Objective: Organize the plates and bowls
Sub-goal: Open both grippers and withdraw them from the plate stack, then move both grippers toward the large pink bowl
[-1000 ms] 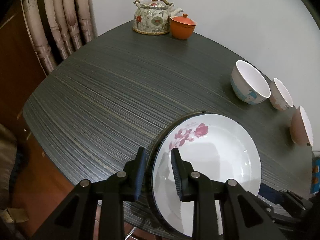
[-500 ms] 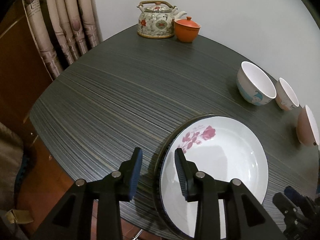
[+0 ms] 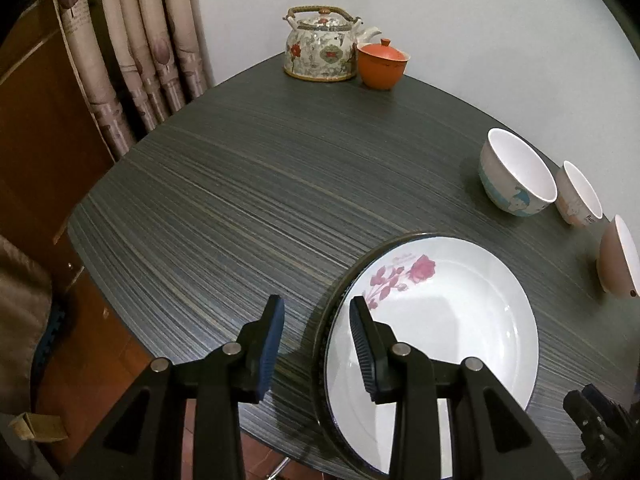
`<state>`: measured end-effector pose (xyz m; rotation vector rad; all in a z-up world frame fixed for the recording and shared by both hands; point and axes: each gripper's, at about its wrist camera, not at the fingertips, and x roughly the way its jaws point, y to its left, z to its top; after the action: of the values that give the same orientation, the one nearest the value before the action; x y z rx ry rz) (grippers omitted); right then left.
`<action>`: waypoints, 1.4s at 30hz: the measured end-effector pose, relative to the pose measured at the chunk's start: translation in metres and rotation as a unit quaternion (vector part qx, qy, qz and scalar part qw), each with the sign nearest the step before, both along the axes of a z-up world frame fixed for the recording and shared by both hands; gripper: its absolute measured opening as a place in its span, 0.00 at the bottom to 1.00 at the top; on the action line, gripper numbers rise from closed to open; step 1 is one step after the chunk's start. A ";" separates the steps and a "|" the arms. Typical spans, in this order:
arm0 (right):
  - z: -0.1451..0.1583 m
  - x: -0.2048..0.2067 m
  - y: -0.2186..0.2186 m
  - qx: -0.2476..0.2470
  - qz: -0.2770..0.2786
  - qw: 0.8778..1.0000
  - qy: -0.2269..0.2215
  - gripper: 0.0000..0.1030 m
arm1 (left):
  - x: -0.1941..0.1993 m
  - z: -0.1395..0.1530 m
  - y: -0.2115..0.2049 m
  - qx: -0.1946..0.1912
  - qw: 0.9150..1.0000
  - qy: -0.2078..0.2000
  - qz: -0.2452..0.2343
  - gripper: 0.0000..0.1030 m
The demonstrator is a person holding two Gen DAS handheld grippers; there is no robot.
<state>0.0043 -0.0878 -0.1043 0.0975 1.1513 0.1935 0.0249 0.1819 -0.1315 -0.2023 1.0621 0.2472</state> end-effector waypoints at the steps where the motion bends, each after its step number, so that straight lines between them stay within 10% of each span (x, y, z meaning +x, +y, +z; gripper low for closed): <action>1: 0.000 0.000 -0.002 0.001 -0.002 1.000 0.001 0.54 | -0.001 0.001 0.000 0.005 1.000 -0.003 0.002 0.33; 20: -0.010 -0.007 -0.085 0.056 -0.086 0.995 0.002 0.54 | -0.003 0.008 0.006 0.085 0.994 -0.011 0.067 0.34; 42: -0.001 -0.002 -0.207 0.079 -0.185 0.980 0.003 0.57 | 0.061 0.058 -0.222 0.016 0.981 -0.013 -0.195 0.41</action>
<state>0.0025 -0.2950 -0.1050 0.4489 1.1015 -0.0455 0.0859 -0.0397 -0.0737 0.0334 1.0473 -0.0914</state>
